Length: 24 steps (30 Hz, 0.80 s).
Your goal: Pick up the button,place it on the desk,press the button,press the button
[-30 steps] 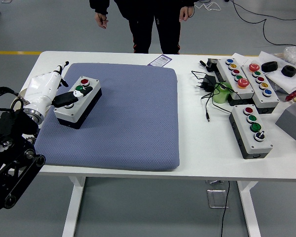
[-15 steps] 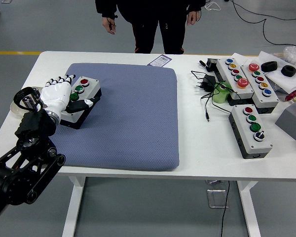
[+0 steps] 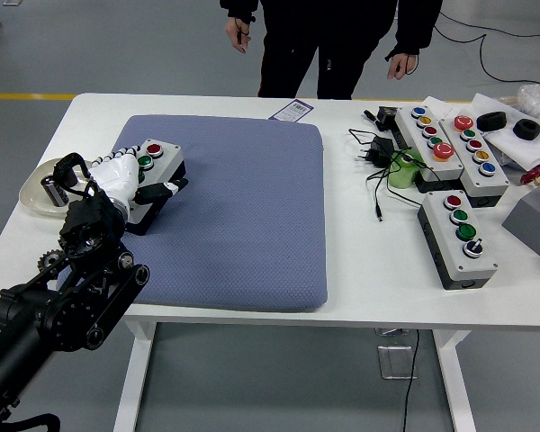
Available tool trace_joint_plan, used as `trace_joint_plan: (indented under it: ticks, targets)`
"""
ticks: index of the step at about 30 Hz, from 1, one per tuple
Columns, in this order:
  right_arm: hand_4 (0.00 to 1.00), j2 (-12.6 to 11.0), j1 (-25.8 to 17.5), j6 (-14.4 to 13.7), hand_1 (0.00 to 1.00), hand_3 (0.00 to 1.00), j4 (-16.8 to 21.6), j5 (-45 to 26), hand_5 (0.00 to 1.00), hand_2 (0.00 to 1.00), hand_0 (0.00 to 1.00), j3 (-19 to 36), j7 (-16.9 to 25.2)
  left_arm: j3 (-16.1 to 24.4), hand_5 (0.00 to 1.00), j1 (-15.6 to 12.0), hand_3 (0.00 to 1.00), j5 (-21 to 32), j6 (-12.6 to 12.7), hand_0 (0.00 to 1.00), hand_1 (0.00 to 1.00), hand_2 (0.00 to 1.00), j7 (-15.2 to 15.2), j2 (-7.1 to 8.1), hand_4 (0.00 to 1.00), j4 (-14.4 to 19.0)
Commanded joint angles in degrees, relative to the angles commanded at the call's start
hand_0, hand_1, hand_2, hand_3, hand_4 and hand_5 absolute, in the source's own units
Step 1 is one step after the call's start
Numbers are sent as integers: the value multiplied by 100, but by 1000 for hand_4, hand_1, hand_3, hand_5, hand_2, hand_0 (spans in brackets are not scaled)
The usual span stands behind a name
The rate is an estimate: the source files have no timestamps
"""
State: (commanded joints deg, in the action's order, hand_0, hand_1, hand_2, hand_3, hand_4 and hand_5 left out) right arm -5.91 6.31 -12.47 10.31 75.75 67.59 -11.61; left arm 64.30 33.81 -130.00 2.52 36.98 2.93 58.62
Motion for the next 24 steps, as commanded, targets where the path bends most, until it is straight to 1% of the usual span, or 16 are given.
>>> trace_joint_plan:
  ticks: [2, 3, 8, 9, 14, 15, 20, 21, 24]
  targets:
    - [178, -2, 7, 1, 684, 576, 0, -5, 110, 705, 742, -7, 0, 48, 808, 54, 998, 0, 61, 951, 998, 998, 0, -53, 998, -134]
    - [179, -4, 11, 2, 684, 576, 0, -7, 110, 705, 742, -11, 0, 75, 680, 86, 998, 0, 107, 861, 998, 998, 0, -82, 998, -214]
    - [179, -6, 25, 5, 684, 576, 0, -15, 110, 705, 742, -22, -4, 216, 680, 215, 998, 0, 181, 861, 998, 998, 0, -196, 998, -535]
    - [178, -6, 27, 5, 684, 576, 0, -13, 109, 705, 742, -22, -4, 234, 608, 236, 998, 0, 179, 782, 967, 998, 0, -210, 998, -585]
    - [178, -11, 36, 6, 684, 576, 0, -9, 109, 705, 742, -18, -3, 150, 608, 316, 998, 0, 83, 782, 967, 998, 0, -210, 998, -785]
    - [179, -12, 38, 6, 684, 576, 0, -10, 109, 705, 743, -18, -3, 144, 503, 329, 998, 0, 66, 754, 930, 998, 0, -211, 998, -818]
    - [179, -14, 49, 5, 684, 576, 0, -9, 109, 705, 743, -15, -1, 137, 503, 417, 998, 0, -11, 754, 930, 998, 0, -221, 998, -1032]
    - [179, -14, 52, 5, 684, 576, 0, -9, 109, 705, 743, -17, -2, 138, 386, 435, 998, 0, -26, 634, 832, 998, 0, -224, 970, -1066]
    - [179, -13, 56, 7, 684, 576, 0, 6, 109, 705, 743, -13, -4, 132, 386, 470, 998, 0, -27, 634, 832, 998, 0, -225, 970, -1140]
